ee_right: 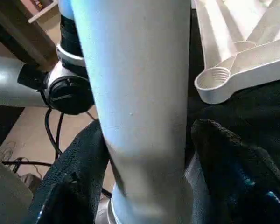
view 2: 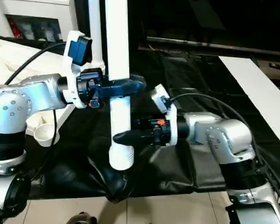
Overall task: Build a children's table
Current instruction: Pick table leg
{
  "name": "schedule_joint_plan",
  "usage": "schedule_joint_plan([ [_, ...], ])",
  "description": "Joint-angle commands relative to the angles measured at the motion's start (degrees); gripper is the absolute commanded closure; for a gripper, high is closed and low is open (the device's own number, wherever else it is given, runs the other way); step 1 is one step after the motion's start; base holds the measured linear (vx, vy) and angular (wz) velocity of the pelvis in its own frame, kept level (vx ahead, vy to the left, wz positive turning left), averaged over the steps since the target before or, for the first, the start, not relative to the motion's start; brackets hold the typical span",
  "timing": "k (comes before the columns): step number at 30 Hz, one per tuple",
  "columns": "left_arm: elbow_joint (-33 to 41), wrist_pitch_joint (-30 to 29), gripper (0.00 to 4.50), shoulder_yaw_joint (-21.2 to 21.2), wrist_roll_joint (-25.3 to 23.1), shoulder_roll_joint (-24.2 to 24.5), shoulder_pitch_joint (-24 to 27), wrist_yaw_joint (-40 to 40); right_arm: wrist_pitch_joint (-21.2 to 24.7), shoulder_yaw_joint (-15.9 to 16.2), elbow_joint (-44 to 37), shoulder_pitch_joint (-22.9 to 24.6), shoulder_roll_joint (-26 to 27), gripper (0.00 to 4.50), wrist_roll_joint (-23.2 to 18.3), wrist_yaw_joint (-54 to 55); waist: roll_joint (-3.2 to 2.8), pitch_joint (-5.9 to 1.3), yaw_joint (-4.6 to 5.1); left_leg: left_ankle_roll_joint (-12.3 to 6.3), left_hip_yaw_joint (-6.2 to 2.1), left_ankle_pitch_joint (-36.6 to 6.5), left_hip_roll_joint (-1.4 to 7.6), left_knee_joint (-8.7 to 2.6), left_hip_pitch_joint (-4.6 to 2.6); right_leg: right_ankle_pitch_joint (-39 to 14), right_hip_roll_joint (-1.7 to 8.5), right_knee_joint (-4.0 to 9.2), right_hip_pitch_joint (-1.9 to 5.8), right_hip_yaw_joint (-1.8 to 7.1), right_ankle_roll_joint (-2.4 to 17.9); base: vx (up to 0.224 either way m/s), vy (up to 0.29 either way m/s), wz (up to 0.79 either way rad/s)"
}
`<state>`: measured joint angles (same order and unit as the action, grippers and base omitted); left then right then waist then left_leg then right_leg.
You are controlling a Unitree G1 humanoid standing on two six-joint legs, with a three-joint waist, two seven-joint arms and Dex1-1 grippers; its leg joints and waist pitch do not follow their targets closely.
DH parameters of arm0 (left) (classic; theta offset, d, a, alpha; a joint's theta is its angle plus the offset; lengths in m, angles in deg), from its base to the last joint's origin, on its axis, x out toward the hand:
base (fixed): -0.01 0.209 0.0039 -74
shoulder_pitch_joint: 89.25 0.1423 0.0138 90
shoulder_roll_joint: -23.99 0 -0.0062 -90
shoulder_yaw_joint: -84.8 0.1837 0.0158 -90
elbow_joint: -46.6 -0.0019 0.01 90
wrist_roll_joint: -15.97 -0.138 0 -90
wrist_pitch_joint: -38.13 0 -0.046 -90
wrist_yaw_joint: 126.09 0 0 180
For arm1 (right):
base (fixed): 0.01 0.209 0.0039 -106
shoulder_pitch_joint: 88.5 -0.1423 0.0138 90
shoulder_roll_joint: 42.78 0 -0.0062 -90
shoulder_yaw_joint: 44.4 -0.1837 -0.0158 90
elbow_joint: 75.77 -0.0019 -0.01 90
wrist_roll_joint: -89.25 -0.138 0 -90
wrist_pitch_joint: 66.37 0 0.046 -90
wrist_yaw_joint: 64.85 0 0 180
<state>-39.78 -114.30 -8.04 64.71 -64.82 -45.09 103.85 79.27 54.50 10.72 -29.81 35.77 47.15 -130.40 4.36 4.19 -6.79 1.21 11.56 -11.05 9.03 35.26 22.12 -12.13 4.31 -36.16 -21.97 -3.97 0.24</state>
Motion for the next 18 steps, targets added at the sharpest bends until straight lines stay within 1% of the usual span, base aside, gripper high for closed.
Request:
schedule_joint_plan([
  [1,0.6,0.7,2.68,0.8,0.7,-0.7,-1.5,1.1,-0.6,0.3,0.7,-0.5,-0.2,1.55,0.7,-0.2,0.05,-4.26,-0.16,1.87,-2.14,-2.4,4.75,-4.3,-1.63,-4.7,5.59,3.53,2.37,3.41,13.4,0.0,0.0,0.0],
  [4,0.1,1.3,2.68,0.8,0.8,-0.8,-1.7,1.3,-1.0,0.9,0.8,-0.3,0.0,1.55,1.0,-0.3,0.21,-4.23,-0.17,1.77,-2.14,-2.6,4.69,-4.26,-1.52,-4.9,5.62,3.54,2.49,3.46,13.4,0.0,0.0,0.0],
  [7,-0.1,1.7,2.68,0.8,1.0,-0.9,-1.8,1.6,-1.4,1.2,1.0,-0.2,0.2,1.55,1.3,-0.6,0.17,-4.26,-0.19,1.85,-2.18,-2.9,4.73,-4.24,-1.59,-5.8,5.61,3.59,2.45,3.41,13.1,0.0,0.0,0.0],
  [11,0.1,1.7,2.68,1.1,1.2,-1.0,-1.7,1.7,-1.8,1.4,1.4,-0.3,0.3,1.55,1.4,-0.6,0.14,-4.31,-0.19,1.96,-2.16,-2.6,4.71,-4.22,-1.61,-5.0,5.55,3.47,2.46,3.4,13.2,0.0,0.0,0.0],
  [12,0.1,1.7,2.68,1.2,1.1,-1.1,-1.7,1.6,-1.9,1.4,1.5,-0.4,0.3,1.55,1.4,-0.7,0.27,-4.35,-0.17,1.81,-2.13,-2.4,4.68,-4.17,-1.6,-4.6,5.53,3.41,2.48,3.4,13.3,0.0,0.0,0.0],
  [18,-0.6,2.4,2.68,1.3,0.7,-1.6,-1.7,1.5,-2.2,2.1,1.5,-0.3,0.6,1.55,1.4,-1.4,0.22,-4.41,-0.23,1.33,-2.11,-2.0,4.64,-4.06,-1.58,-4.2,5.56,3.4,2.54,3.39,13.7,0.0,0.0,0.0],
])
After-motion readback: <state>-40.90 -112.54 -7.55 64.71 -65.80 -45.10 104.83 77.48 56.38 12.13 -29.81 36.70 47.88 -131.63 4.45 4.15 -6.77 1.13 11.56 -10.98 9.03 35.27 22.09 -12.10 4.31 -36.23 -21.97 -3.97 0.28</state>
